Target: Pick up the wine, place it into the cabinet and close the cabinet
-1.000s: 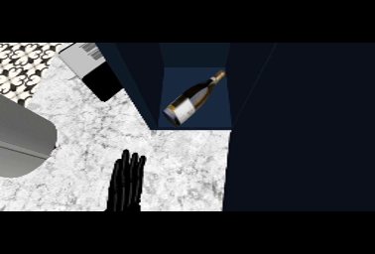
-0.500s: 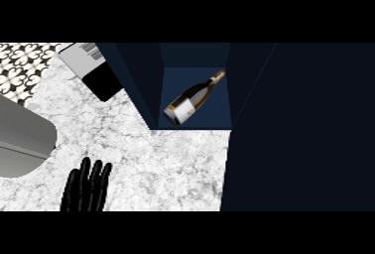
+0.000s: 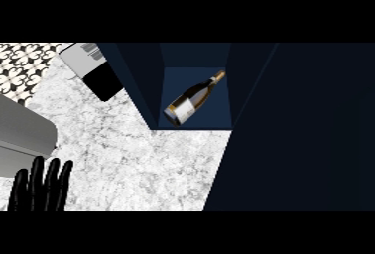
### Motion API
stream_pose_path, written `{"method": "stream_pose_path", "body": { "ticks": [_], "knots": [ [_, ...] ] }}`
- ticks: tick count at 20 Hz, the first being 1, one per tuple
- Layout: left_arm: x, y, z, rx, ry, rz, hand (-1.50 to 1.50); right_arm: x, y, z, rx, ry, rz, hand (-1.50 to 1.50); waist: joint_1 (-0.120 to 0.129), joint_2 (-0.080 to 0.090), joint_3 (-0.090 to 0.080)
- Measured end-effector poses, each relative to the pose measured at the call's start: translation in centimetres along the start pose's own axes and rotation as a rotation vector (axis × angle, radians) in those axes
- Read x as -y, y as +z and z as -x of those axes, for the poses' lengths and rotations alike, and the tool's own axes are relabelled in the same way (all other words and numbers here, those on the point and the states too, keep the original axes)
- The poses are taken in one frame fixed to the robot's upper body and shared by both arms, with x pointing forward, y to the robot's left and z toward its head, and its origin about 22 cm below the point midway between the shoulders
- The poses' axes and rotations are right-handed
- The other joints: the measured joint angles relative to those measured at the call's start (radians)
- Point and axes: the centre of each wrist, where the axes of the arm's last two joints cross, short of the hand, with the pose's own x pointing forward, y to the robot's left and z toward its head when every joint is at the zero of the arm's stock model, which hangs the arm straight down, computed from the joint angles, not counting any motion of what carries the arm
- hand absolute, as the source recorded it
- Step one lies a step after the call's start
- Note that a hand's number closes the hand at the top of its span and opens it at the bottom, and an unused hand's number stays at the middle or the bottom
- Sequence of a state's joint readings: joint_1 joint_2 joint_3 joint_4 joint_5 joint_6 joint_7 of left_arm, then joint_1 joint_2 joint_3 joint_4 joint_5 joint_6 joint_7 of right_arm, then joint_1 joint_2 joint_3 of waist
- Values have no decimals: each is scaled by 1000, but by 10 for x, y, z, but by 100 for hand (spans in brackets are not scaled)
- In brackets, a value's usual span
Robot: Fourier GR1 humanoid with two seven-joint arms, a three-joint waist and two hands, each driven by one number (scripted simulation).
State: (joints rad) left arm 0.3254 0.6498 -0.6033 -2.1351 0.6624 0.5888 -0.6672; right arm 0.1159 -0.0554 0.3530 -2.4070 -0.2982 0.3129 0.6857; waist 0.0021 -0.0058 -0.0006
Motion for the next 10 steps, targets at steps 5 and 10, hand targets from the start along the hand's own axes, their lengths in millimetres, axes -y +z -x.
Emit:
{"method": "stream_pose_path", "body": {
  "ticks": [5, 10],
  "knots": [
    [-24, -3, -14, 8, -3, -19, -150, -25, -11, -1, 8, -29, -146, 150, 4, -1, -1],
    [-51, -8, -23, -1, -25, -26, -150, -46, -18, -5, 9, -69, -188, 150, 0, -3, -1]
  ]
}}
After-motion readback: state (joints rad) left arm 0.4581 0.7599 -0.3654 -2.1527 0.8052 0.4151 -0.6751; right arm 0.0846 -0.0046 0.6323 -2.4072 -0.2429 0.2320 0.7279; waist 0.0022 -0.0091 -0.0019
